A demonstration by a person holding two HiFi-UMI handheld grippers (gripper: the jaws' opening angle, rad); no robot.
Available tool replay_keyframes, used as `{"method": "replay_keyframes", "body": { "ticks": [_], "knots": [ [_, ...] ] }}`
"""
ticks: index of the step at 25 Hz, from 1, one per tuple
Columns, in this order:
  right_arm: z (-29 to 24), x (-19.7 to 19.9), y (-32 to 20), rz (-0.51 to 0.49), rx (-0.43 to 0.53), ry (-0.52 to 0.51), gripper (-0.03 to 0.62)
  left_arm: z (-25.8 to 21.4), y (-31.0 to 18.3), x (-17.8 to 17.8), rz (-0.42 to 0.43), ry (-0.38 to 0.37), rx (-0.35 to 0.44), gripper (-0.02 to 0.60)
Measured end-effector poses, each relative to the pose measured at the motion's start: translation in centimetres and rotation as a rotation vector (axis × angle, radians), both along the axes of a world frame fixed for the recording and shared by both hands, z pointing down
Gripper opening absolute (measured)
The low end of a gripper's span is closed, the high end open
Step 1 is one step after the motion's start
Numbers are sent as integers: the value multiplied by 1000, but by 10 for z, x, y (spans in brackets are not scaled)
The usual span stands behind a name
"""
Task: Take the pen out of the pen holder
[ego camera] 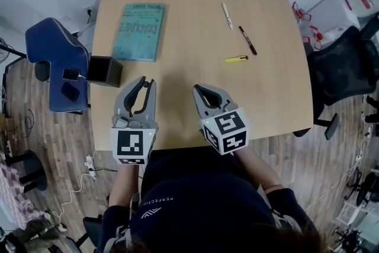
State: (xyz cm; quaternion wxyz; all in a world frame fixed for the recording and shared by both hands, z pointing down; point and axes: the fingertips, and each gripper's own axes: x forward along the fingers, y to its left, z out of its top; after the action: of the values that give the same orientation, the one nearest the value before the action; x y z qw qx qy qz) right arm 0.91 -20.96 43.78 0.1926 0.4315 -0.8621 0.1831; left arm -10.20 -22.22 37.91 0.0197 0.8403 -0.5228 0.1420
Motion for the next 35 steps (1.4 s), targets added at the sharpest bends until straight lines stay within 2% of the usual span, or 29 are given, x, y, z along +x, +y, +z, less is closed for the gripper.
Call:
{"method": "replay_keyframes", "body": {
  "ticks": [8,16,35],
  "knots": [
    [2,2,0,13,-6,9,2,21,10,-5,-8,9,-65,78],
    [1,5,0,21,6,14,2,32,18,-12,-31,25,-96,78],
    [-6,2,0,9,31,22,1,22,21,-19,-57,38,-72,78]
  ]
}}
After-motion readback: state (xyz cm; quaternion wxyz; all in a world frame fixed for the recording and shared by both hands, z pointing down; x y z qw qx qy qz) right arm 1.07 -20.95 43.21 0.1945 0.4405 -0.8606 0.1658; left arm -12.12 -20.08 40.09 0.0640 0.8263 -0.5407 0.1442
